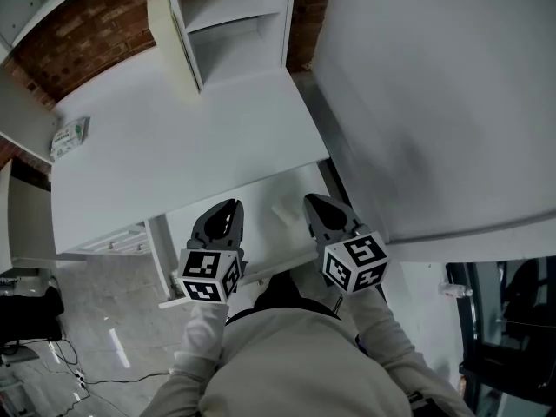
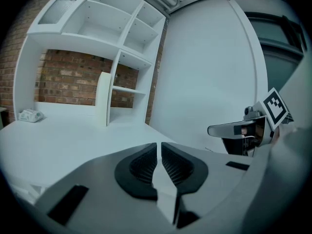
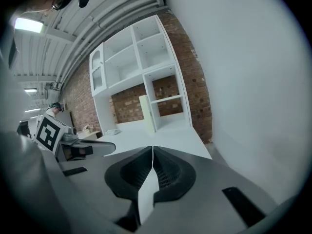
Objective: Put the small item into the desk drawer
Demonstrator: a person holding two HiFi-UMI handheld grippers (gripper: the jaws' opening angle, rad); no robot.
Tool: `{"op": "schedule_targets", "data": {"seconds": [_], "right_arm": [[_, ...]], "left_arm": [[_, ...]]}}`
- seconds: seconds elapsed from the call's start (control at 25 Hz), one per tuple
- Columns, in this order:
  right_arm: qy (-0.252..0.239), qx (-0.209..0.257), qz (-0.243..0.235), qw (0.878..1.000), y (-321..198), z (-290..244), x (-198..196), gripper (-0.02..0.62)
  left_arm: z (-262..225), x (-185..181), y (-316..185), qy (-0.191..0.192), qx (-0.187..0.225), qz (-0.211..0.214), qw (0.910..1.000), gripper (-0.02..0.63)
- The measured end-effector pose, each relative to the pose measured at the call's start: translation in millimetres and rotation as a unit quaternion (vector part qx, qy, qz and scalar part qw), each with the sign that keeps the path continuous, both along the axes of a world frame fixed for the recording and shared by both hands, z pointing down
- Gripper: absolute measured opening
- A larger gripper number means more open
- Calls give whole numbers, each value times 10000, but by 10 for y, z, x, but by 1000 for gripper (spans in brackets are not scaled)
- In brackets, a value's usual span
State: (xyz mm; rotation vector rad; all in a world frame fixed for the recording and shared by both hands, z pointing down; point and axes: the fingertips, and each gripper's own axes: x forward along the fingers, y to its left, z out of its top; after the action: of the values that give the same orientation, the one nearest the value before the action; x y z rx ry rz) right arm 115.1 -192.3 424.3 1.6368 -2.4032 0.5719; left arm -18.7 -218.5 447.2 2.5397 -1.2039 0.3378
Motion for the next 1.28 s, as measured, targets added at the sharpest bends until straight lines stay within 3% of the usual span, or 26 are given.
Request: {"op": "schedule_targets", "data": {"seconds": [0.64, 1.28], "right_arm": [[-79, 633, 424, 9971, 322, -265, 216, 28], [-60, 702, 505, 9962, 424, -335, 231, 28]], "left_arm": [[-89, 56, 116, -49, 189, 81, 9998, 41], [-132, 21, 196, -20, 261, 36, 9996, 41]]}}
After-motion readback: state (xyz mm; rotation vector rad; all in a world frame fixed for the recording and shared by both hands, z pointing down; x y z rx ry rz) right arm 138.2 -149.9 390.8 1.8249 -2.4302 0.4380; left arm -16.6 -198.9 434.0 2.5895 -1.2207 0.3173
